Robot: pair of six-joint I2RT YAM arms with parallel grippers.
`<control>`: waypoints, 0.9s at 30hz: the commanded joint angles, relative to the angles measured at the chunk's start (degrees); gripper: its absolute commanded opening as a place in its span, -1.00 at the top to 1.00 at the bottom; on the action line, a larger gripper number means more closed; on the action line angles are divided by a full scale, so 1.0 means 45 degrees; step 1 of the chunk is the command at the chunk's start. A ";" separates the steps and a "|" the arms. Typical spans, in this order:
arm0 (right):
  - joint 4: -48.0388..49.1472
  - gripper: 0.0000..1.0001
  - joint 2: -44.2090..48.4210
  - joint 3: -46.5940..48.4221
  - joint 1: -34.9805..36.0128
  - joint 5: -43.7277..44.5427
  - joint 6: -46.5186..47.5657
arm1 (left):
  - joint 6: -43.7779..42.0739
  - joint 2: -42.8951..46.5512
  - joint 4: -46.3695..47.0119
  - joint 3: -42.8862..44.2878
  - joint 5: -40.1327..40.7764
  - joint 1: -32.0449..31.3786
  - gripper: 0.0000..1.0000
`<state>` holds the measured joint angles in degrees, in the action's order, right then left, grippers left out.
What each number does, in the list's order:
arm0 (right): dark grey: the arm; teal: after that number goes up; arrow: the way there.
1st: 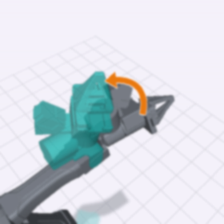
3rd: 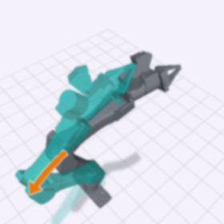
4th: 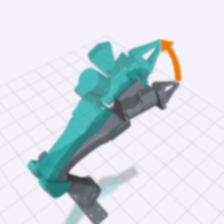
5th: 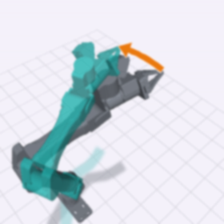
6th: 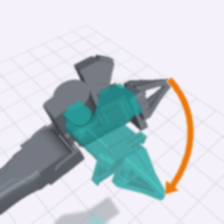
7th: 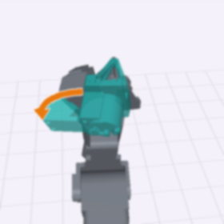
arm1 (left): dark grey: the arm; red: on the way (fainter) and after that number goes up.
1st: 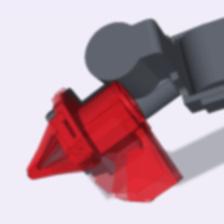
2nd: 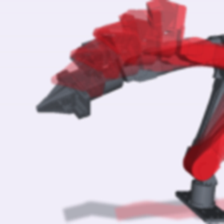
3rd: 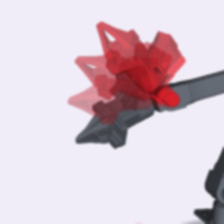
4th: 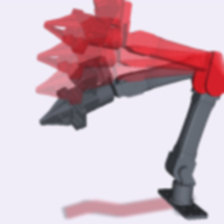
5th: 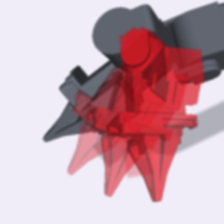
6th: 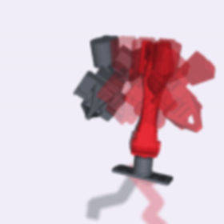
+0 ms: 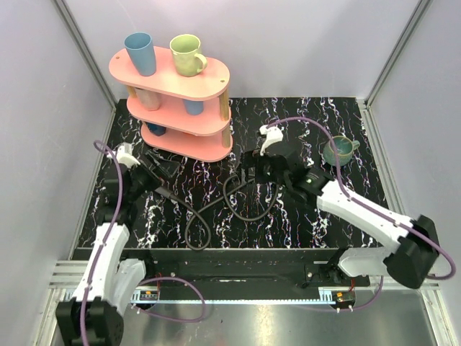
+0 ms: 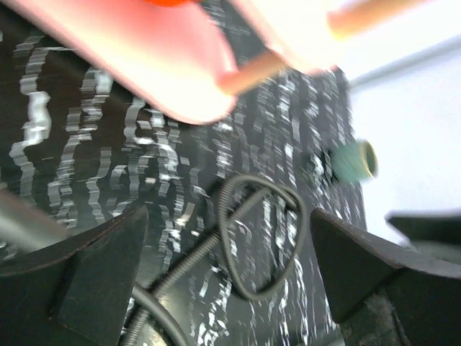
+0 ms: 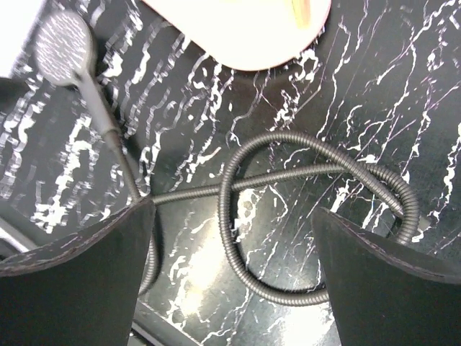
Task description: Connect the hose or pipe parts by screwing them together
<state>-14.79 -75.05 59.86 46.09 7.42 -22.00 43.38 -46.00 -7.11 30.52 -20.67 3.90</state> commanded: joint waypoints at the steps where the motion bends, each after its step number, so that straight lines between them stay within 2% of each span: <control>1: 0.0239 -1.00 0.1928 -0.0175 -0.0026 0.1104 -0.0795 | -0.1882 0.1567 0.1464 0.0677 -0.2262 -0.1547 -0.98; 2: 0.0220 -0.99 0.2163 -0.0273 -0.0026 0.1356 -0.0795 | -0.2156 0.1724 0.1464 0.0775 -0.2360 -0.2092 -0.98; 5: 0.0258 -1.00 0.3527 -0.0644 -0.0026 0.1748 -0.0678 | -0.2626 0.2369 0.1503 0.0971 -0.3002 -0.2545 -0.98; 9: 0.0453 -1.00 0.4916 -0.1384 -0.0046 0.2179 -0.0464 | -0.2900 0.2994 0.1522 0.0796 -0.4136 -0.2644 -0.98; 15: 0.1059 -0.99 0.6362 -0.2167 -0.0026 0.1984 0.0025 | -0.2979 0.3796 0.1522 0.0443 -0.4079 -0.2644 -0.98; 27: 0.1001 -1.00 0.6306 -0.2383 -0.0026 0.1945 -0.0229 | -0.2920 0.4049 0.1893 0.0366 -0.3689 -0.2644 -0.98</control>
<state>-12.73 -46.44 49.21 46.06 15.20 -22.94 31.27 -28.84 -2.83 32.32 -37.08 -7.88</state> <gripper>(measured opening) 0.994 0.988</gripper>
